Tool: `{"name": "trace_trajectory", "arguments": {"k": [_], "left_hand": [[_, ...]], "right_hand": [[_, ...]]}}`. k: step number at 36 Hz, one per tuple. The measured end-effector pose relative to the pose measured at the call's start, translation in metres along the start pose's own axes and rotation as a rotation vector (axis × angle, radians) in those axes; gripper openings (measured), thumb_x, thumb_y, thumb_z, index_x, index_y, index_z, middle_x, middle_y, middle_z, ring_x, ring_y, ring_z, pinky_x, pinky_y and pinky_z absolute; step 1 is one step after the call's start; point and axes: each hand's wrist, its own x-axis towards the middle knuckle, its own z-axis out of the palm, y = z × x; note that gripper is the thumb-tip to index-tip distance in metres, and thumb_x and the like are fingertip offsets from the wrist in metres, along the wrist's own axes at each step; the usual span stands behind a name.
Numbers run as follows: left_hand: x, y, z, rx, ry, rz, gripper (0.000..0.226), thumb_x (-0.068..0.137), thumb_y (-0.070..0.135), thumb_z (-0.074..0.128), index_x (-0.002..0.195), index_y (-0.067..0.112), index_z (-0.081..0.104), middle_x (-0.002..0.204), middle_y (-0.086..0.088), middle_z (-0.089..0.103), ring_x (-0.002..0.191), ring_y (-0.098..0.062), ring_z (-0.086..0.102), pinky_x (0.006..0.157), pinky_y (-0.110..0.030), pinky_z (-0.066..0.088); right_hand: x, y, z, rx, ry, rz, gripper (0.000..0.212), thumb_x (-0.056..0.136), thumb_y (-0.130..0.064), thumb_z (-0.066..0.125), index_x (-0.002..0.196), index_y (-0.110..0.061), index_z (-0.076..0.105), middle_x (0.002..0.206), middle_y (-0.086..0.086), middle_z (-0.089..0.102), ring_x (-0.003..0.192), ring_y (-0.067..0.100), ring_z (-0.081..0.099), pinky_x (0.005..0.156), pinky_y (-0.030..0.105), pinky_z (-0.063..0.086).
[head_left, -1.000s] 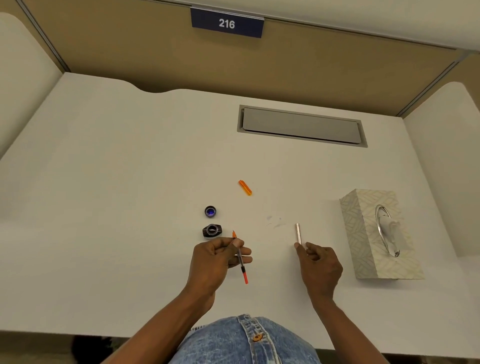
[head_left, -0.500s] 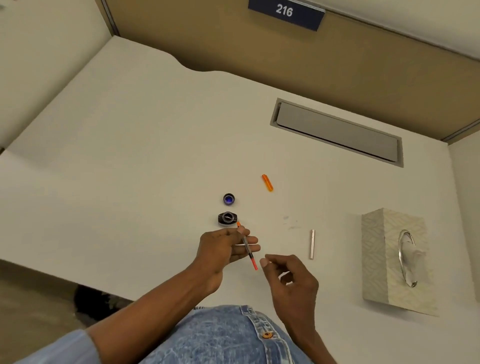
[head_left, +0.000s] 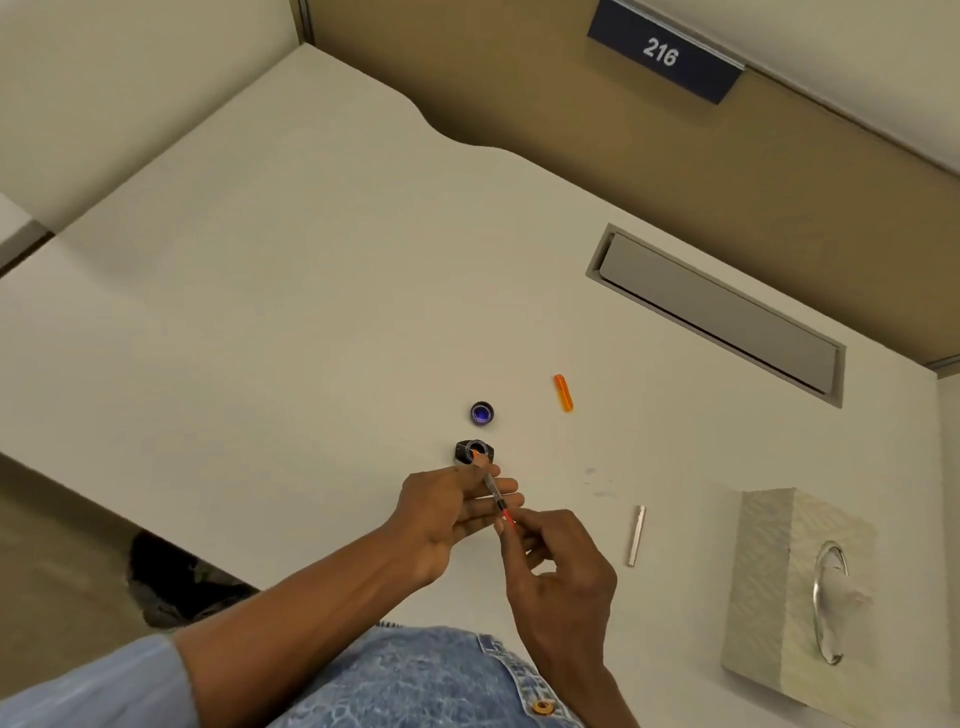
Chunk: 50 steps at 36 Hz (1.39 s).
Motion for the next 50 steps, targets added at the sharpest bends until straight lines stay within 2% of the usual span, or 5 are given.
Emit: {"name": "trace_trajectory", "arguments": {"k": [12,20,26,35,50], "left_hand": [[0.009,0.000,0.001,0.003,0.005,-0.058,0.033,0.103,0.032,0.066,0.109,0.003,0.080,0.102,-0.014,0.084,0.086,-0.026,0.078,0.088,-0.039,0.063],[0.013,0.000,0.004,-0.038,0.055,-0.087,0.032,0.101,0.031,0.069,0.101,0.003,0.082,0.092,-0.015,0.082,0.066,-0.019,0.075,0.072,-0.034,0.062],[0.017,0.003,0.003,-0.067,0.084,-0.105,0.029,0.101,0.028,0.069,0.100,0.001,0.080,0.101,-0.025,0.081,0.085,-0.032,0.074,0.070,-0.036,0.063],[0.020,0.005,0.006,-0.049,0.110,-0.108,0.031,0.099,0.028,0.072,0.098,-0.001,0.079,0.077,-0.013,0.079,0.050,-0.015,0.070,0.068,-0.035,0.061],[0.022,0.009,0.009,-0.031,0.188,-0.114,0.034,0.094,0.032,0.077,0.096,-0.001,0.080,0.069,-0.014,0.077,0.069,-0.028,0.074,0.067,-0.034,0.063]], "right_hand": [[0.018,-0.001,0.003,-0.010,-0.018,-0.021,0.013,0.087,-0.013,0.084,0.099,-0.017,0.080,0.083,-0.006,0.071,0.067,0.006,0.064,0.059,0.020,0.055],[0.029,-0.004,0.008,-0.004,-0.051,-0.033,0.010,0.089,-0.016,0.079,0.099,-0.015,0.080,0.084,-0.005,0.072,0.069,0.007,0.066,0.060,0.020,0.056],[0.035,-0.007,0.011,0.012,-0.083,-0.050,0.014,0.088,-0.017,0.081,0.102,-0.016,0.080,0.086,-0.006,0.071,0.072,0.006,0.065,0.062,0.016,0.054],[0.038,-0.002,0.012,-0.043,-0.103,-0.078,0.018,0.086,-0.011,0.082,0.103,-0.016,0.080,0.088,-0.005,0.072,0.072,0.004,0.064,0.064,0.012,0.052],[0.043,0.000,0.017,-0.198,-0.096,-0.117,0.011,0.088,-0.024,0.086,0.097,-0.019,0.081,0.086,-0.006,0.073,0.072,0.007,0.066,0.052,0.026,0.054]]}}
